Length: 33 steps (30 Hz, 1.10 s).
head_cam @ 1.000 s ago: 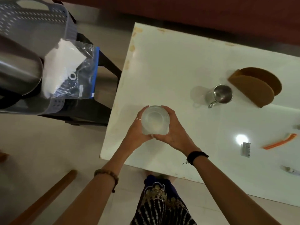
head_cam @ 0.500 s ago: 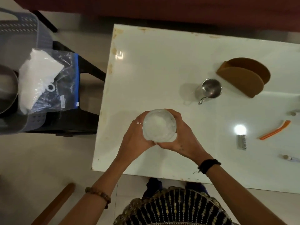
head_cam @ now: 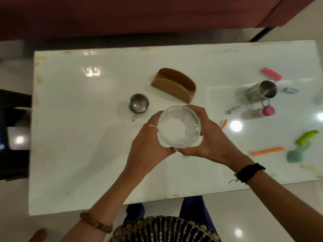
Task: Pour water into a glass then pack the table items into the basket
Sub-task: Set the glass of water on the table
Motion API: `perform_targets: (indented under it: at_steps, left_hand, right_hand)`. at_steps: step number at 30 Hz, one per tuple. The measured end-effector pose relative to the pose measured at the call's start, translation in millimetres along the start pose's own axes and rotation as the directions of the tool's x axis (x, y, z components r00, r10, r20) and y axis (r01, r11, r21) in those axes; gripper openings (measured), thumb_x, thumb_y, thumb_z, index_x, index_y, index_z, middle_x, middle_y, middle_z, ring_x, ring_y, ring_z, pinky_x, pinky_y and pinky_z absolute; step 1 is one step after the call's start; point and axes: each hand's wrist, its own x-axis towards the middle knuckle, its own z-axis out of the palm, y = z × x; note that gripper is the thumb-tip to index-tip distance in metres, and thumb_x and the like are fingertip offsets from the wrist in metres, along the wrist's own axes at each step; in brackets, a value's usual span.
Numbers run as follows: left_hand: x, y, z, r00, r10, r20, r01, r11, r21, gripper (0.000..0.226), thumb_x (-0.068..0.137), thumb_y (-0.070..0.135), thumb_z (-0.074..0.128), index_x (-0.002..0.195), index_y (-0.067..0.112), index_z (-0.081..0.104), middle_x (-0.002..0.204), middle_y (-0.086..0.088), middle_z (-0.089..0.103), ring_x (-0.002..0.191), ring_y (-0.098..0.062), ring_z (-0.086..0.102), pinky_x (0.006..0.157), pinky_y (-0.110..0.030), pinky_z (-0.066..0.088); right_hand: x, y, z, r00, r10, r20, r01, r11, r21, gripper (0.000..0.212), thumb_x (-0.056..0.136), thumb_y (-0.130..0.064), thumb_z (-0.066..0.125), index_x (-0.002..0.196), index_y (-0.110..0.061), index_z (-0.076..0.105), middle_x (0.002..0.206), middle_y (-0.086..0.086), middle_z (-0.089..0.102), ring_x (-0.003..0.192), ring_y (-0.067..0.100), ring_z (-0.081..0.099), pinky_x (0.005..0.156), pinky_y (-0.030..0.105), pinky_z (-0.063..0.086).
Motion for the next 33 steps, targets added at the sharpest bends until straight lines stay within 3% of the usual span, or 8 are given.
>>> perform_targets:
  at_steps: [2,4,7,11,18,20,23,33]
  left_hand:
    - [15.9,25.6,20.2,1.0,0.006,0.016,-0.006,1.0,-0.001,0.083,0.046,0.057,0.073,0.114,0.06,0.025,0.099,0.051,0.045,0.092,0.019,0.05,0.07,-0.007,0.037]
    - [33.3,46.2,43.2,1.0,-0.002,0.025,0.002,1.0,-0.007,0.082,0.046,0.054,0.074,0.114,0.058,0.028,0.099,0.043,0.05,0.095,0.011,0.053,0.072,-0.009,0.039]
    - [61.2,66.6,74.3,1.0,-0.006,0.025,0.006,1.0,0.002,0.08,0.047,0.052,0.075,0.116,0.048,0.034,0.104,0.023,0.055,0.099,-0.005,0.057,0.073,-0.013,0.042]
    - [103.2,81.0,107.7,1.0,-0.003,-0.001,0.003,1.0,0.004,0.083,0.049,0.045,0.081,0.119,0.039,0.036,0.097,0.021,0.057,0.09,-0.006,0.059,0.068,-0.015,0.044]
    - [169.9,80.3,144.6,0.998,-0.011,-0.055,0.008,0.999,-0.054,0.088,0.056,0.024,0.087,0.129,0.024,0.037,0.102,0.019,0.05,0.091,-0.005,0.052,0.064,0.005,0.039]
    - [185.6,76.2,151.6,0.998,-0.049,-0.046,0.046,0.997,-0.061,0.089,0.057,0.022,0.087,0.129,0.023,0.036,0.103,0.014,0.051,0.092,-0.009,0.053,0.061,-0.002,0.043]
    - [202.5,70.7,158.2,0.996,-0.081,-0.035,0.08,0.996,-0.045,0.089,0.056,0.023,0.087,0.129,0.023,0.036,0.103,0.012,0.051,0.095,-0.013,0.054,0.07,-0.018,0.044]
    - [218.7,57.6,162.5,0.997,-0.076,-0.029,0.077,0.997,0.032,0.088,0.056,0.027,0.086,0.127,0.028,0.035,0.101,0.013,0.049,0.092,-0.011,0.051,0.072,-0.026,0.042]
  right_hand:
    - [-4.2,10.8,-33.0,1.0,0.006,-0.018,-0.006,1.0,-0.006,0.085,0.058,-0.05,0.078,0.12,-0.061,0.021,0.119,-0.045,0.04,0.11,-0.013,0.049,0.079,0.001,0.042]
    - [-6.0,24.0,-67.0,0.999,0.005,-0.032,-0.005,1.0,-0.012,0.085,0.059,-0.046,0.08,0.12,-0.061,0.022,0.117,-0.043,0.044,0.108,-0.013,0.05,0.077,0.0,0.041]
    - [0.4,47.6,-108.2,0.999,-0.019,-0.027,0.018,0.999,-0.042,0.088,0.062,-0.041,0.082,0.129,-0.042,0.026,0.119,-0.032,0.046,0.107,-0.008,0.052,0.078,0.001,0.043]
    - [22.2,78.1,-150.2,0.999,-0.048,-0.012,0.046,0.994,-0.094,0.092,0.064,-0.035,0.083,0.135,-0.027,0.025,0.123,-0.016,0.045,0.106,0.007,0.054,0.08,0.005,0.047]
    - [72.1,117.1,-181.2,0.999,-0.044,-0.032,0.042,0.998,-0.055,0.087,0.067,-0.029,0.082,0.133,-0.022,0.026,0.124,-0.011,0.042,0.111,0.016,0.051,0.087,0.033,0.054]
    - [84.7,128.2,-186.0,0.999,-0.032,-0.025,0.031,0.998,-0.05,0.087,0.066,-0.027,0.083,0.133,-0.022,0.026,0.123,-0.012,0.042,0.11,0.015,0.05,0.09,0.038,0.053]
    - [102.1,141.9,-190.9,1.0,-0.023,0.007,0.023,0.997,-0.079,0.089,0.066,-0.026,0.083,0.133,-0.02,0.026,0.123,-0.011,0.042,0.111,0.017,0.05,0.092,0.042,0.052]
    - [117.7,159.7,-186.5,0.999,-0.029,0.015,0.029,0.998,-0.047,0.087,0.068,-0.023,0.082,0.132,-0.015,0.025,0.123,-0.006,0.043,0.107,0.017,0.052,0.091,0.03,0.048]
